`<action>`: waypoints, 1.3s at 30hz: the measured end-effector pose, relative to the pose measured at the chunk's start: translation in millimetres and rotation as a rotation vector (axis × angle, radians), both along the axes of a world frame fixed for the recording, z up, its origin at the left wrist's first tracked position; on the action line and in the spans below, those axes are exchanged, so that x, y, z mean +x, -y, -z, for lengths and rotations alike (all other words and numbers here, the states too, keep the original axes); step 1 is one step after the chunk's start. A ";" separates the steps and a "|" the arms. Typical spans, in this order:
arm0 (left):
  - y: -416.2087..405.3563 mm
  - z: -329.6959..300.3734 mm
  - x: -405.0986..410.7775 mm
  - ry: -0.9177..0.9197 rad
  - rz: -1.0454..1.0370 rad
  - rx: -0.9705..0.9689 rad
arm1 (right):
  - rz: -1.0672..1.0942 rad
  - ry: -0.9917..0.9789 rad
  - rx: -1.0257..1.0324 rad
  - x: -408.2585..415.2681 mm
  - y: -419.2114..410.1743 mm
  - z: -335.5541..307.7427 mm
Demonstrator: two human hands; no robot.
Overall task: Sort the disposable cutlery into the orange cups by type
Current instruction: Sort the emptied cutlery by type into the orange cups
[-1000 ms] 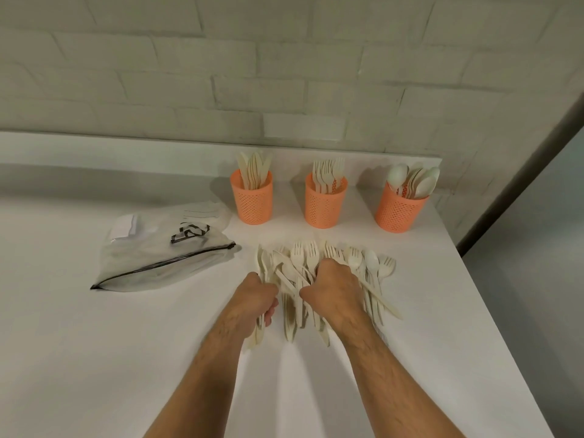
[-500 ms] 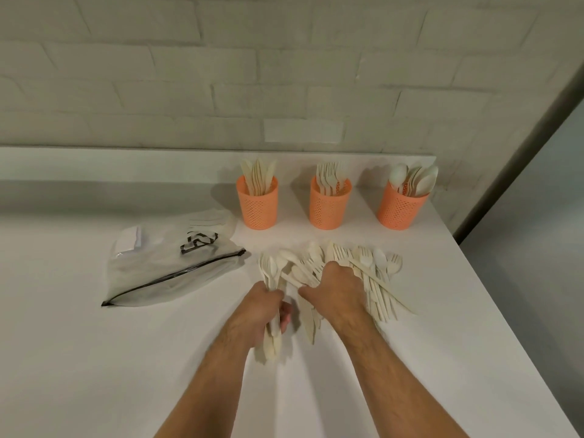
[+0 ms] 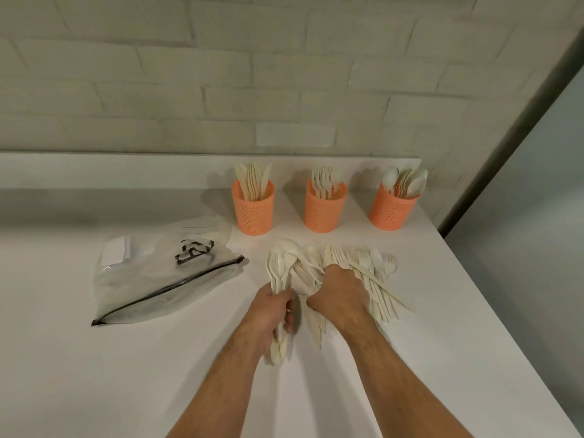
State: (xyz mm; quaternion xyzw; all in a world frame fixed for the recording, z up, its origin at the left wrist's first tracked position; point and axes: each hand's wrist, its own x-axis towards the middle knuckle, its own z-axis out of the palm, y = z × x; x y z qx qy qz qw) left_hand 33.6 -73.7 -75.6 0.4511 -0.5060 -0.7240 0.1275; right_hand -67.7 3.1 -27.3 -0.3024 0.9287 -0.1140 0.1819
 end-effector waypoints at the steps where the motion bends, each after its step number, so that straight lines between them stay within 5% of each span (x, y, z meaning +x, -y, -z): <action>1: 0.8 -0.9 0.4 -0.011 0.000 0.013 | 0.009 0.016 -0.007 -0.4 0.2 -0.9; 13: 19.7 -6.8 24.6 -0.127 0.000 -0.010 | 0.033 0.422 -0.267 -19.2 -13.9 -10.3; 19: 27.6 -14.2 40.3 -0.198 -0.051 -0.190 | 0.043 0.725 -0.557 -22.3 -21.1 -8.8; 27: 33.8 -25.0 52.8 -0.326 -0.179 -0.223 | 0.101 0.835 -0.844 -3.1 -0.5 3.2; 39: 31.6 -18.5 59.7 -0.366 -0.229 0.069 | -0.143 0.875 -0.542 17.3 16.3 14.2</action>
